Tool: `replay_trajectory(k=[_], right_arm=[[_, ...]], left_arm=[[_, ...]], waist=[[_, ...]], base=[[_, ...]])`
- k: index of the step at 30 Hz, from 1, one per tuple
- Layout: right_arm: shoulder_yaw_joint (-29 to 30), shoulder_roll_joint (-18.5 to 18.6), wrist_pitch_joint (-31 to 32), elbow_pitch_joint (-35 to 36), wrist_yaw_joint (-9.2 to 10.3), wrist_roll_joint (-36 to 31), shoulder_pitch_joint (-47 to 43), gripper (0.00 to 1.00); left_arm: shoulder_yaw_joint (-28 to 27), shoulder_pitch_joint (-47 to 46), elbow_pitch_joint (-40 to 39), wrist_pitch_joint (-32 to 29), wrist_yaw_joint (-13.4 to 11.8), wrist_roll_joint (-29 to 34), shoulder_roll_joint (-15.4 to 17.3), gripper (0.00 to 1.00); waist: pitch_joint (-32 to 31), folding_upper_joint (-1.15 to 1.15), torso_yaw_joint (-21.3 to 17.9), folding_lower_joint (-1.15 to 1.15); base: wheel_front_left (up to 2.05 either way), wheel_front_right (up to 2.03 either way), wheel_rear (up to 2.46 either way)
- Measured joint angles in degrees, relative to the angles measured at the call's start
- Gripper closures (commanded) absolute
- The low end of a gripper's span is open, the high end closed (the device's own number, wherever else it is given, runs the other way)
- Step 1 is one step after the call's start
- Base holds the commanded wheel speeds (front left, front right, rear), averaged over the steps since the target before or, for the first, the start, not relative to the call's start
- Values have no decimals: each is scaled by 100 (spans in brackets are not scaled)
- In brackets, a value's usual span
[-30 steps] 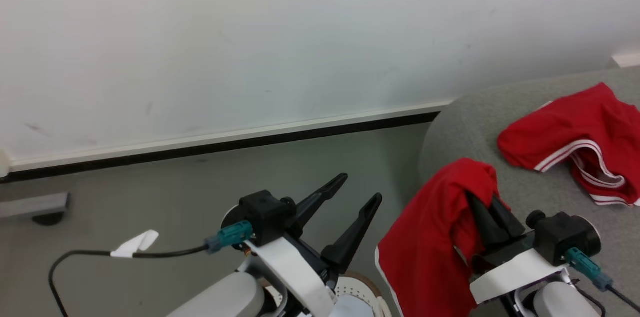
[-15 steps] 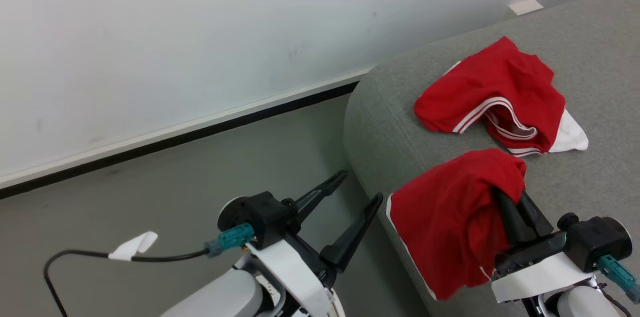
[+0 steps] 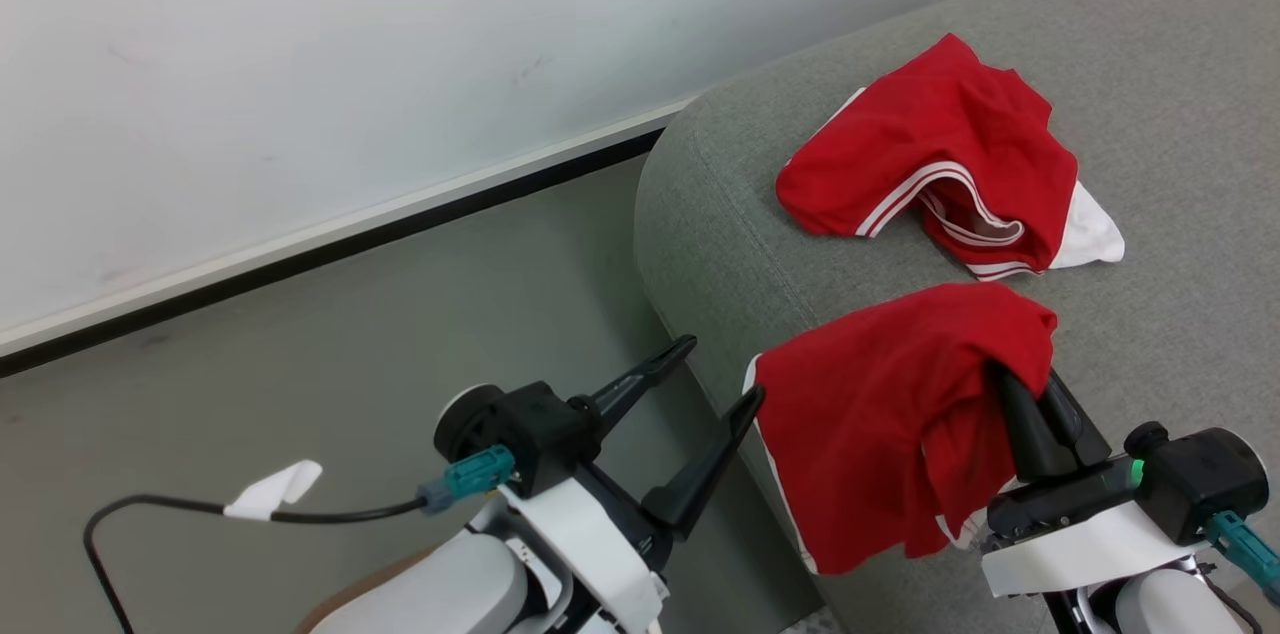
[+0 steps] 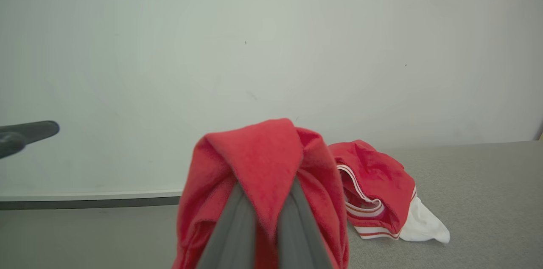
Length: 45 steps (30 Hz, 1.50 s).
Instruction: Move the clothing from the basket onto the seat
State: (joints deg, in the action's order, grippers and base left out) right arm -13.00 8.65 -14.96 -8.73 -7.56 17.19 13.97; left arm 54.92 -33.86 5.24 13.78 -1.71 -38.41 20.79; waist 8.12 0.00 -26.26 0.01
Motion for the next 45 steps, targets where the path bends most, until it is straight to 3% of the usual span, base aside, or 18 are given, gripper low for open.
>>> replay_trajectory(k=[7,15,26,33,37,45], right_arm=[[124,37,0,107,0,-53,153,100],[563,261,0,336,0,-144,995,100],[1872,789,609,101,0,-521,2525,100],[2863,1115,850,-488,0,-736,3395,100],[3138,1234,999,-999,0,-969,3760,100],[2826,1534,1433,-2519,0,-1580,4106,100]], left_arm=[[2,-99,20,-7,16,4,5,0],[-33,-252,-151,-142,7,70,185,0],[-163,-619,-609,-521,-77,190,664,0],[-234,-854,-848,-627,-75,255,806,0],[-264,-935,-921,-671,-75,263,892,0],[-298,-1073,-940,-659,-59,279,907,0]], waist=[[108,0,50,-1],[486,0,162,0],[1448,0,427,0],[2102,0,658,0],[2422,0,795,1],[2865,0,1088,1]], base=[[0,0,0],[0,0,0],[0,0,0],[0,0,0],[0,0,0],[0,0,0]])
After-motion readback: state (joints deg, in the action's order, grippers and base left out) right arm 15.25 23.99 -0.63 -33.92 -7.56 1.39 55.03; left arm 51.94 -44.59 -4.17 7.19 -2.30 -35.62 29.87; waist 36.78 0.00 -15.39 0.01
